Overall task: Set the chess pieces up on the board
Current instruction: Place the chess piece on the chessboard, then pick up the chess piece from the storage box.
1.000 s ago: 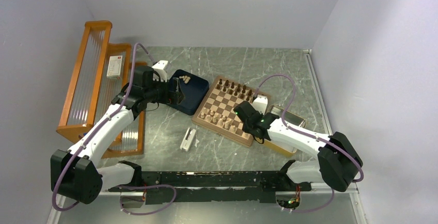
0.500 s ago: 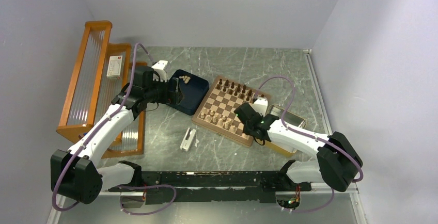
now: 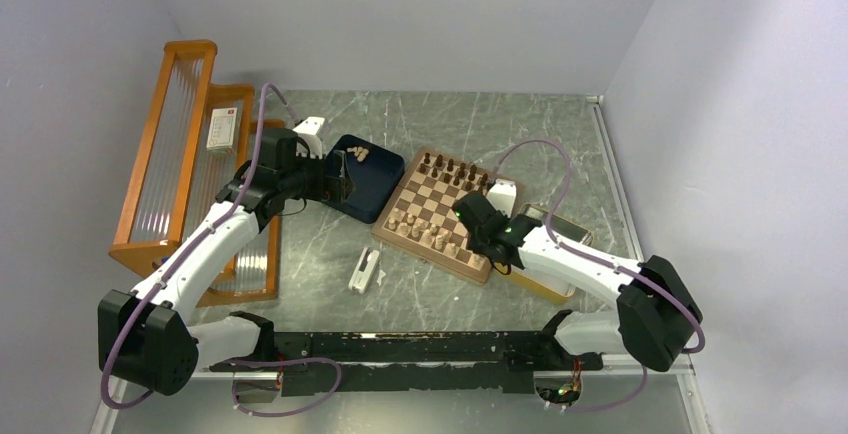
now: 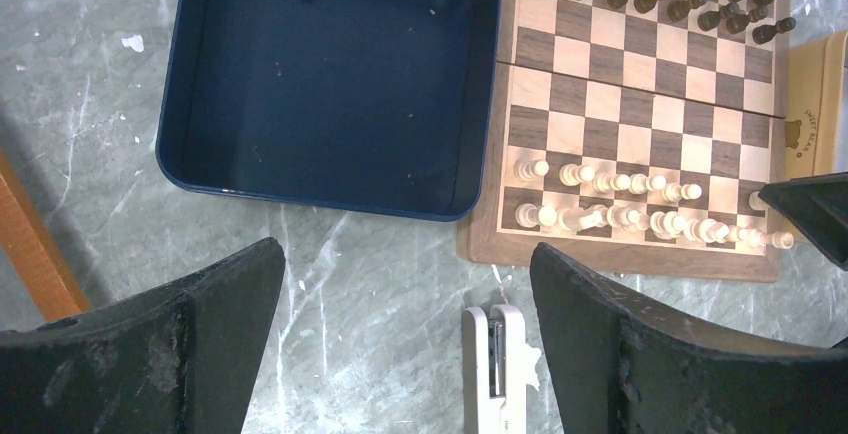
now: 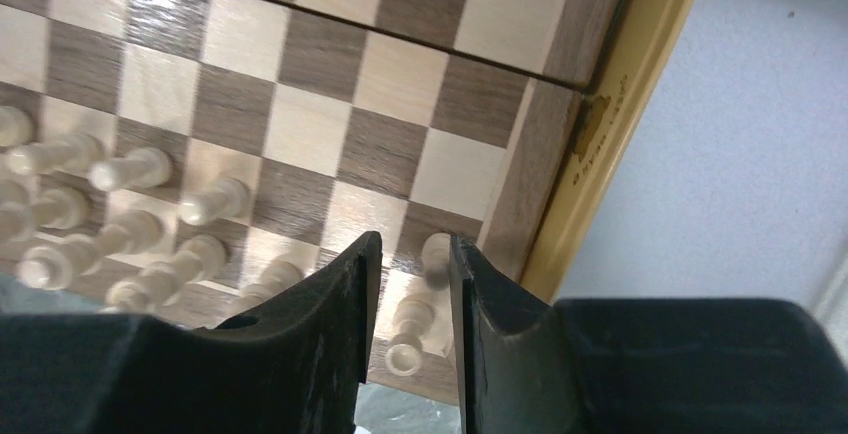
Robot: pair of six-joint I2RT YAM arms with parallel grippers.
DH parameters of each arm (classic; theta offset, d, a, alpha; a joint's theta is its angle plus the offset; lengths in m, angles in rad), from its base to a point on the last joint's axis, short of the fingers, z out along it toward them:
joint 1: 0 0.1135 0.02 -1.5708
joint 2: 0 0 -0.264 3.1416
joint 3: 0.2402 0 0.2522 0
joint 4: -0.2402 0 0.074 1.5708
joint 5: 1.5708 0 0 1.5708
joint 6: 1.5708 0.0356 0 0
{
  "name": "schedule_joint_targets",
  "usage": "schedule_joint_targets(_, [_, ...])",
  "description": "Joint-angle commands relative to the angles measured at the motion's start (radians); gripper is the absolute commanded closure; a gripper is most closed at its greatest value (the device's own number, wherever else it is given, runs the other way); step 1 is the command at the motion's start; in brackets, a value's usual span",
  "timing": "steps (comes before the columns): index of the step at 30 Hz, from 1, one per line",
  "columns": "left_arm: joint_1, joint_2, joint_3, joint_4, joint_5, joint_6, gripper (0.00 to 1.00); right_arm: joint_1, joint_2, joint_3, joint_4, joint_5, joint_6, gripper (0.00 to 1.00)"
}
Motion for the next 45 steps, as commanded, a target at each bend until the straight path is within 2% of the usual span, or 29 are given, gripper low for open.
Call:
schedule_joint_targets(1, [0.006, -0.025, -0.005, 0.014, -0.004, 0.014, 0.03, -0.009, -0.008, 0.068, -0.014, 0.040, -0.024, 0.65])
schedule_joint_targets(7, [0.006, -0.024, -0.007, 0.015, 0.014, 0.014, 0.03, -0.016, -0.052, 0.137, -0.070, 0.036, -0.040, 0.64])
schedule_joint_targets(13, [0.006, -0.010, -0.007, 0.011, -0.049, -0.008, 0.03, -0.016, -0.103, 0.219, -0.074, -0.016, -0.089, 0.61])
schedule_joint_targets(16, [0.007, 0.049, 0.030, -0.014, -0.059, -0.007, 0.03, -0.014, -0.133, 0.226, -0.008, -0.089, -0.135, 0.54])
schedule_joint_targets(21, [0.006, 0.190, 0.121, -0.014, -0.022, 0.002, 0.03, -0.015, -0.223, 0.178, 0.109, -0.170, -0.162, 0.33])
schedule_joint_targets(25, [0.006, 0.350, 0.284, -0.069, -0.029, 0.024, 0.03, -0.015, -0.282, 0.150, 0.155, -0.205, -0.189, 0.28])
schedule_joint_targets(27, [0.006, 0.422, 0.342, -0.065, -0.048, 0.030, 0.13, -0.015, -0.302, 0.143, 0.168, -0.219, -0.202, 0.24])
schedule_joint_targets(30, [0.006, 0.535, 0.435, -0.057, -0.080, 0.041, 0.13, -0.015, -0.326, 0.144, 0.172, -0.235, -0.225, 0.17])
schedule_joint_targets(33, [0.005, 0.646, 0.525, -0.061, -0.100, 0.068, 0.16, -0.015, -0.342, 0.134, 0.190, -0.229, -0.255, 0.17])
schedule_joint_targets(38, [0.002, 0.793, 0.593, -0.022, -0.104, 0.129, 0.24, -0.015, -0.374, 0.087, 0.242, -0.188, -0.277, 0.17])
schedule_joint_targets(45, [-0.003, 0.866, 0.605, 0.062, -0.145, 0.170, 0.47, -0.016, -0.364, 0.090, 0.244, -0.176, -0.287, 0.18])
